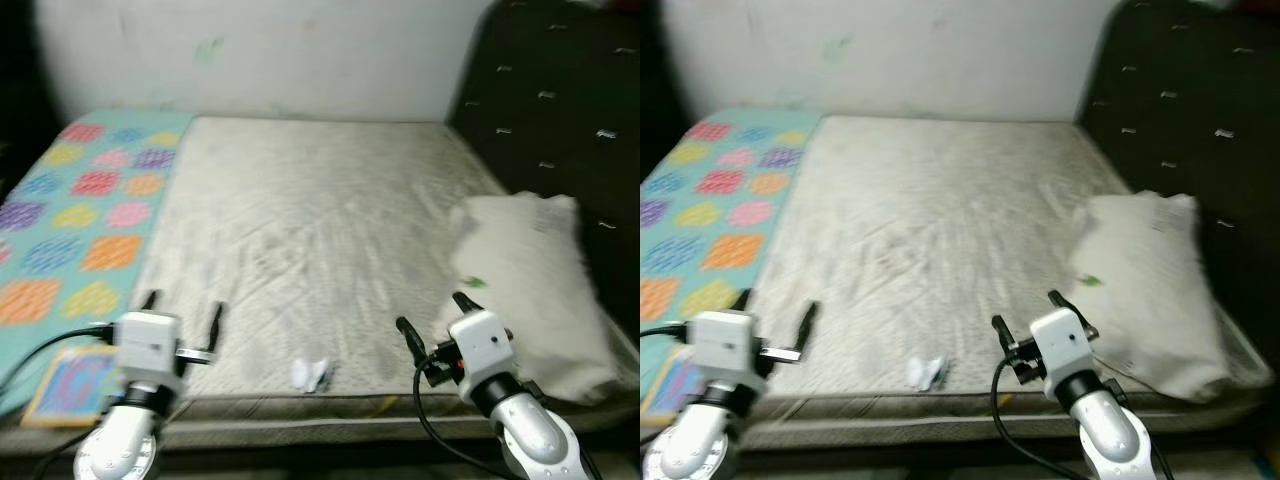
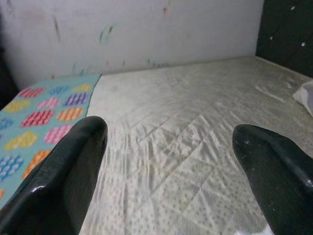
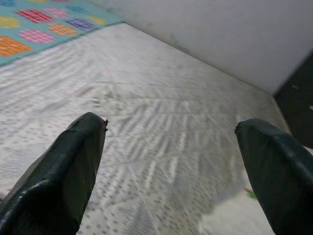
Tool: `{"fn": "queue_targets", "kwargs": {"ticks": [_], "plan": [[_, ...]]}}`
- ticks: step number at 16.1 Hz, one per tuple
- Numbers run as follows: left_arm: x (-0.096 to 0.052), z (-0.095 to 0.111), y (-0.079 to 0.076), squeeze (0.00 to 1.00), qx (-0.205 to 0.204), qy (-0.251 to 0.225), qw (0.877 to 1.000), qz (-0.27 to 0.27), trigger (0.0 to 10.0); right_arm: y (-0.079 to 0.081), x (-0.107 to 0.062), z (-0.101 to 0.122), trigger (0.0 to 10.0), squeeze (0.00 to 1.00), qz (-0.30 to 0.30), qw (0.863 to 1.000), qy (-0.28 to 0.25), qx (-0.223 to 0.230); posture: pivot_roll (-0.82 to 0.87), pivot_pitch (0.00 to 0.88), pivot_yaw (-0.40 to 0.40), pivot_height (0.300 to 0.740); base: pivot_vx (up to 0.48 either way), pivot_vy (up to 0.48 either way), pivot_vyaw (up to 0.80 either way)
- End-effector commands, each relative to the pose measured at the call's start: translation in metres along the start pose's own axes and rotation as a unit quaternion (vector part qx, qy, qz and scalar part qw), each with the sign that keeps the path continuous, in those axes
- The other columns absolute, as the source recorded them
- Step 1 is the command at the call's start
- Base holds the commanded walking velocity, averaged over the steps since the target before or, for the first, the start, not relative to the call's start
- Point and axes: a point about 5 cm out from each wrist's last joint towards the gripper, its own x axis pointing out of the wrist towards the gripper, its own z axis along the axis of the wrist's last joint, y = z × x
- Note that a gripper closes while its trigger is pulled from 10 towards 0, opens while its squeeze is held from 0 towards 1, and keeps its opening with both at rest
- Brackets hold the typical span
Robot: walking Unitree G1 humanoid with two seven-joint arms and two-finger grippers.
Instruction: Clean up the room
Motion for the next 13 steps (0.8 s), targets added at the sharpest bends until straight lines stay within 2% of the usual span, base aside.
{"fn": "queue_targets", "kwargs": {"ticks": [1,9,13], "plan": [[-0.0013,0.0039,0.0014,0.00,0.002,-0.008,1.000,0.001,10.0,-0.0032,-0.0004,0.0021,10.0,0.00,-0.005,1.000,-0.005,-0.006,0.01,0.011,-0.039,0.740,0.000,0.000,0.80],[0.0000,0.0036,0.0014,0.00,0.001,-0.008,1.000,-0.004,10.0,-0.0036,0.0002,0.0003,10.0,0.00,-0.009,1.000,-0.004,0.002,0.01,0.013,-0.037,0.740,0.000,0.000,0.06],[0.0021,0.0042,0.0004,0.00,0.000,-0.011,1.000,-0.007,10.0,-0.0033,0.0022,0.0012,10.0,0.00,-0.005,1.000,-0.008,0.000,0.00,0.013,-0.031,0.740,0.292,0.000,0.00]]}}
